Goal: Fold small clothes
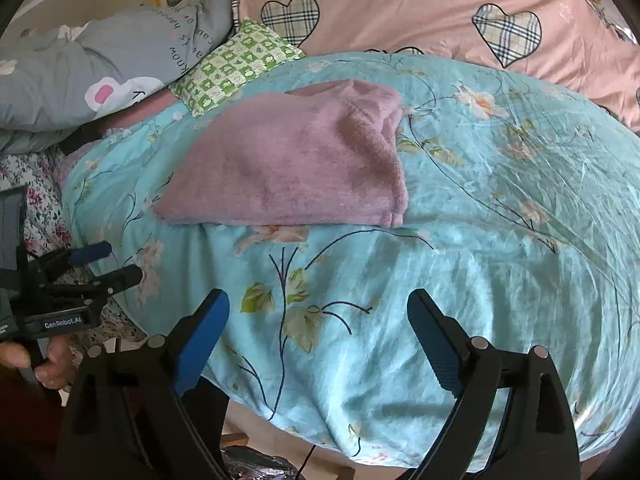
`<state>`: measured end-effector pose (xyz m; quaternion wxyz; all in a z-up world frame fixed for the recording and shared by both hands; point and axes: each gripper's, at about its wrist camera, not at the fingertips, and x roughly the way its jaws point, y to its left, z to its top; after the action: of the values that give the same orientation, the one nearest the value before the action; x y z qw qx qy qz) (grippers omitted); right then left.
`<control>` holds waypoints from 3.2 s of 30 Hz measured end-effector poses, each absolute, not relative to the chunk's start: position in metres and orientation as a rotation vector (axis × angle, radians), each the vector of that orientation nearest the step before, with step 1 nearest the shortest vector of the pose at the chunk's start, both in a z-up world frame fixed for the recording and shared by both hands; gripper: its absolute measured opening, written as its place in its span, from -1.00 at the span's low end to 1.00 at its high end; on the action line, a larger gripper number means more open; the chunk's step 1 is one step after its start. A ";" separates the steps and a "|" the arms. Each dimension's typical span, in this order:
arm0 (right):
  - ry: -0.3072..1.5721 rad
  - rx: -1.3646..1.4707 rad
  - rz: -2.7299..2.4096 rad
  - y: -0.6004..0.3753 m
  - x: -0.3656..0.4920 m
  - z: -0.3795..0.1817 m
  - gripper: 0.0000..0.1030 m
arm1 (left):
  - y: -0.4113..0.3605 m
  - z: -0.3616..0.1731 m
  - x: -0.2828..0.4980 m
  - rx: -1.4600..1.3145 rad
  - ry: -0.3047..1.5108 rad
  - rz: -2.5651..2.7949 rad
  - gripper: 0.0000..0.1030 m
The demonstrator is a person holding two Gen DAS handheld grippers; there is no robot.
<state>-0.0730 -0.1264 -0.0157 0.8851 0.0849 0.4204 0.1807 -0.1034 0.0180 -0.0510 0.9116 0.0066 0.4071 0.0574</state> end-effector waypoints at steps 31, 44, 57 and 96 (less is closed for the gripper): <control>0.886 0.134 0.420 -0.112 -0.010 0.003 0.92 | 0.014 -0.029 -0.032 0.112 0.901 0.179 0.74; 0.893 0.136 0.414 -0.110 0.000 0.001 0.93 | 0.010 -0.032 -0.024 0.105 0.907 0.167 0.74; 0.893 0.151 0.410 -0.110 0.001 0.001 0.94 | 0.009 -0.034 -0.022 0.098 0.912 0.164 0.75; 0.889 0.157 0.413 -0.110 0.003 0.004 0.94 | 0.015 -0.027 -0.021 0.067 0.904 0.142 0.75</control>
<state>0.0030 -0.1097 0.0041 0.8794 0.0753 0.4264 0.1979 -0.0215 0.0152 -0.0274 0.8966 0.0324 0.4362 0.0684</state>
